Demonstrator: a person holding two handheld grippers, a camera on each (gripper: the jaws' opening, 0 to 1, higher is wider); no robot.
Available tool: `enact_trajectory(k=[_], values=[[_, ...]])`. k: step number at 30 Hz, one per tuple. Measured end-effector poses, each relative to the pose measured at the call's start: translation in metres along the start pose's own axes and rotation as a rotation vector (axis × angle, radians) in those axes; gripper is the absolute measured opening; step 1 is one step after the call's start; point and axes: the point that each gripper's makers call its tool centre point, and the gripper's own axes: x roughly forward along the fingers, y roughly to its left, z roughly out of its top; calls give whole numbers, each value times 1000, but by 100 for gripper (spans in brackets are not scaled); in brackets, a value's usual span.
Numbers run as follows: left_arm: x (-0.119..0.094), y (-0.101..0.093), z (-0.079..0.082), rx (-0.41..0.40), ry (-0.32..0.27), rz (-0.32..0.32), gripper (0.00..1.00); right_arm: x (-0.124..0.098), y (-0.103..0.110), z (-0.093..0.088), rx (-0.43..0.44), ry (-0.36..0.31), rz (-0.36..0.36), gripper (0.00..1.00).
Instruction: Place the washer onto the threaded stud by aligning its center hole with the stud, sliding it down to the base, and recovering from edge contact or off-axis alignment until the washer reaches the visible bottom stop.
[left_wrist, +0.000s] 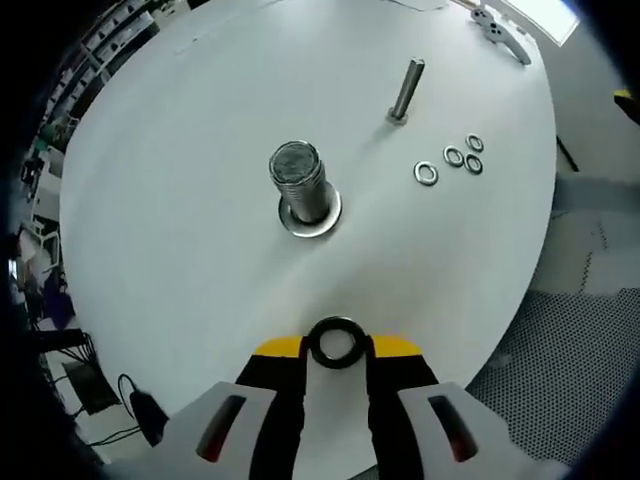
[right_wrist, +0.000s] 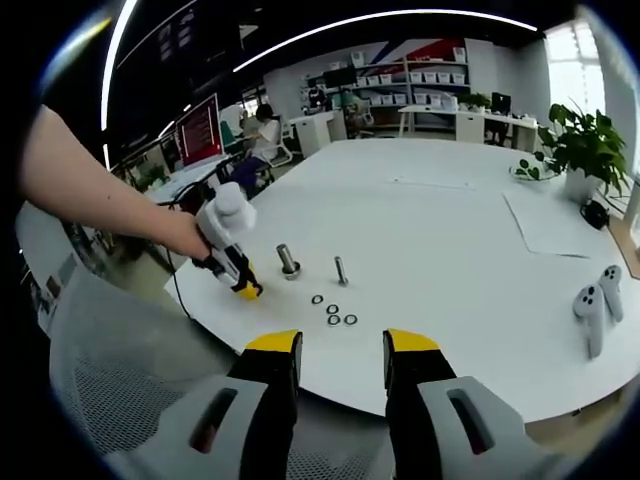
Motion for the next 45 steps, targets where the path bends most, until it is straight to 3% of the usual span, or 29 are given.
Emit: enact_trajectory(k=[6, 13, 18, 22, 35, 45], values=[[-2, 1, -2, -11, -24, 4, 19, 1, 0, 0, -4, 2, 2, 35], [-2, 1, -1, 66, -41, -6, 19, 1, 0, 0, -2, 3, 0, 35], [-3, -2, -3, 123, -13, -20, 18, 0, 0, -1, -3, 6, -1, 34], [-7, 4, 1, 130, -28, -16, 18, 0, -1, -1, -1, 7, -4, 34], [-36, 28, 34, 206, -117, 18, 18, 1, 0, -2, -6, 12, -2, 34], [-59, 28, 62, 260, -166, 24, 18, 0, -1, -2, -10, 15, -5, 34]])
